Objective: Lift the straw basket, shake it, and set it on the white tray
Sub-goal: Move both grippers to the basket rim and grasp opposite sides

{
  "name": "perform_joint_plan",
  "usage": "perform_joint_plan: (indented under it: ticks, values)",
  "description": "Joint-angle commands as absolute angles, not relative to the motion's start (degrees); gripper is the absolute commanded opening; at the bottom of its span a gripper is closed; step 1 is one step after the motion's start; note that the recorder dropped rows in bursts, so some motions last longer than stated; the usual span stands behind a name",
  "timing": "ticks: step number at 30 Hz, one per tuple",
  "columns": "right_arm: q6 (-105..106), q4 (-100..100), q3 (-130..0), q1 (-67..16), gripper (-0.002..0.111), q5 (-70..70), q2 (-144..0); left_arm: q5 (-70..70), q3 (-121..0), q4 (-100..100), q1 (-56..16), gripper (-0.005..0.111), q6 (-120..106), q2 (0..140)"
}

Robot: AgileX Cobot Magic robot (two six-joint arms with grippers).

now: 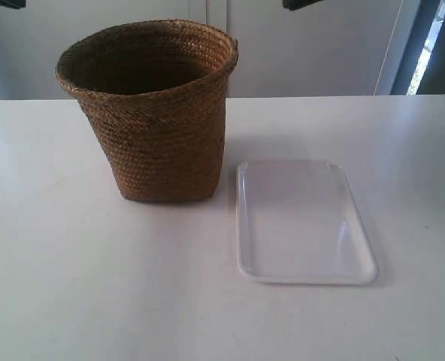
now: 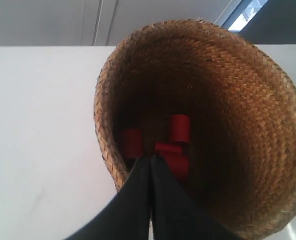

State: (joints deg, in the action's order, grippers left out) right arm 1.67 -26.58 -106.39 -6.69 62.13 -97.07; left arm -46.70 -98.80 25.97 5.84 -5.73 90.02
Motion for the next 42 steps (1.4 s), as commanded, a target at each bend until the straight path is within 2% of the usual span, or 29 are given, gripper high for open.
perform_joint_plan:
  ticks: [1,5,8,10,13,15,17,42]
  values:
    - [1.21,-30.23,-109.55,-8.59,0.000,63.43,-100.34,-47.36,-99.70,29.06,5.53,0.000,-5.13,92.41]
    - [1.27,-30.86,-110.05,-10.55,0.000,57.82,-101.89,-45.22,-99.70,29.06,3.93,0.004,-6.70,93.99]
    - [2.32,-33.84,-110.05,-11.24,0.006,56.19,-103.54,-45.04,-99.70,29.76,3.81,0.021,-7.73,95.77]
    - [3.76,-35.25,-110.05,-11.40,0.016,56.19,-104.34,-46.28,-99.70,29.90,3.81,0.038,-7.61,96.68]
    - [3.76,-35.02,-110.05,-11.40,0.045,55.87,-104.97,-46.77,-99.70,28.27,3.81,0.058,-7.61,96.90]
    - [3.76,-34.78,-110.05,-11.30,0.065,54.32,-105.08,-44.78,-99.70,27.38,3.92,0.065,-7.50,96.80]
    - [3.76,-34.56,-110.05,-11.30,0.075,53.11,-105.08,-42.78,-99.70,26.78,3.92,0.066,-7.50,96.79]
    - [1.25,-32.78,-110.05,-11.54,0.074,49.17,-112.75,-39.29,-99.70,28.71,3.92,0.066,-7.74,104.63]
